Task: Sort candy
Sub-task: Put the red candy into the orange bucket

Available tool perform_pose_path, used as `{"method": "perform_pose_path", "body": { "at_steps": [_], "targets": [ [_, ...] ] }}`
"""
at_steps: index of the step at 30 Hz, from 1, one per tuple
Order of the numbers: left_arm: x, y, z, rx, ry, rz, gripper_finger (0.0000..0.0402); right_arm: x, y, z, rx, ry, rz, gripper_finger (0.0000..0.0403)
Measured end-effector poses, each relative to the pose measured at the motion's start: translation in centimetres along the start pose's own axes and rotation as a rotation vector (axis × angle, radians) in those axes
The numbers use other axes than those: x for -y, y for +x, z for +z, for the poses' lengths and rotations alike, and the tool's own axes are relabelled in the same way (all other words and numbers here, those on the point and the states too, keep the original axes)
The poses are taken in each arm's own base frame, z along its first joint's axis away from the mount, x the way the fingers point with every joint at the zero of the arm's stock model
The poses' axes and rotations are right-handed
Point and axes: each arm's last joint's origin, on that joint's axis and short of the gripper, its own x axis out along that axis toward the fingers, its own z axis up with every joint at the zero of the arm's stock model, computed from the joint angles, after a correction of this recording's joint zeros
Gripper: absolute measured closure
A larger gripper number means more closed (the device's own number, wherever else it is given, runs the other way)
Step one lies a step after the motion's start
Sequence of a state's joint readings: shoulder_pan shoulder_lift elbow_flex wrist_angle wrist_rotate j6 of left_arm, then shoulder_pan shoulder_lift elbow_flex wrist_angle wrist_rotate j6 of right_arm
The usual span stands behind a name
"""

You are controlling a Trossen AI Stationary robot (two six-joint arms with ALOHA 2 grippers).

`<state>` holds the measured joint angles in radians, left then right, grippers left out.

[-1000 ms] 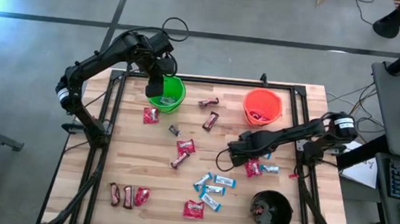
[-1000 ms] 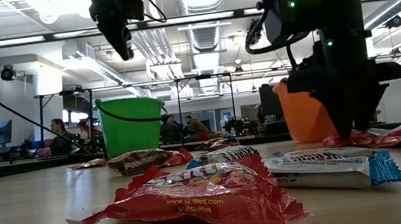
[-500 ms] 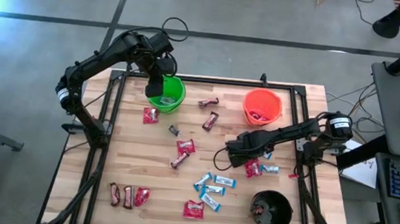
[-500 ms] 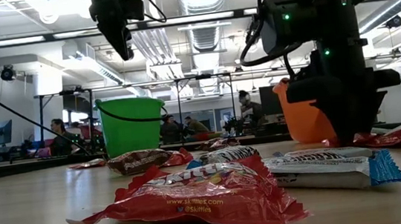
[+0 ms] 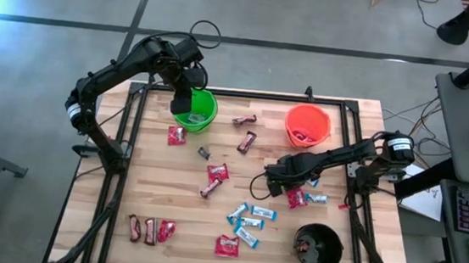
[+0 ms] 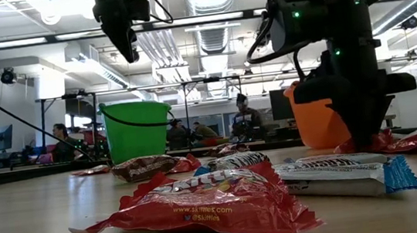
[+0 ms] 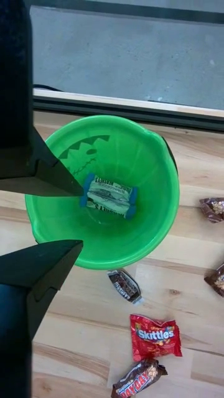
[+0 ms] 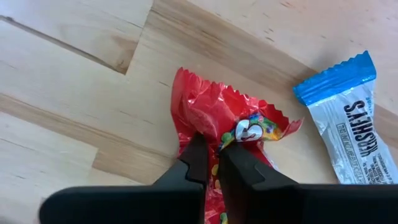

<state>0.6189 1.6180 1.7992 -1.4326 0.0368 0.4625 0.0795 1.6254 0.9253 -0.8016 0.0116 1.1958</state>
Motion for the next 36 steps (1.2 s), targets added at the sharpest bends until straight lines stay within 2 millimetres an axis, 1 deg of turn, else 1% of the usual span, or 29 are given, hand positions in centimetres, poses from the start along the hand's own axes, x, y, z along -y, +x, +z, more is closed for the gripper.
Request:
{"method": "perform_pose_path", "body": {
  "at_steps": [9, 12, 17, 22, 28, 36],
  "targets": [
    [0.0, 0.0, 0.0, 0.000, 0.000, 0.000, 0.0296, 0.3, -0.7, -0.1, 0.008, 0.017, 0.017, 0.0390],
    [0.0, 0.0, 0.0, 0.000, 0.000, 0.000, 0.0296, 0.1, -1.5, 0.0, 0.018, 0.016, 0.042, 0.0390],
    [0.0, 0.0, 0.0, 0.000, 0.000, 0.000, 0.0296, -0.7, -3.4, 0.3, 0.052, -0.006, 0.104, 0.0390],
    [0.0, 0.0, 0.0, 0.000, 0.001, 0.000, 0.0296, -1.2, -6.2, 0.8, 0.126, -0.043, 0.093, 0.0390],
    [0.0, 0.0, 0.0, 0.000, 0.001, 0.000, 0.0296, -0.5, -9.2, 2.1, 0.188, -0.069, 0.007, 0.0390],
    [0.0, 0.0, 0.0, 0.000, 0.001, 0.000, 0.0296, 0.4, -11.3, 4.6, 0.235, -0.135, -0.004, 0.0390]
  ]
}}
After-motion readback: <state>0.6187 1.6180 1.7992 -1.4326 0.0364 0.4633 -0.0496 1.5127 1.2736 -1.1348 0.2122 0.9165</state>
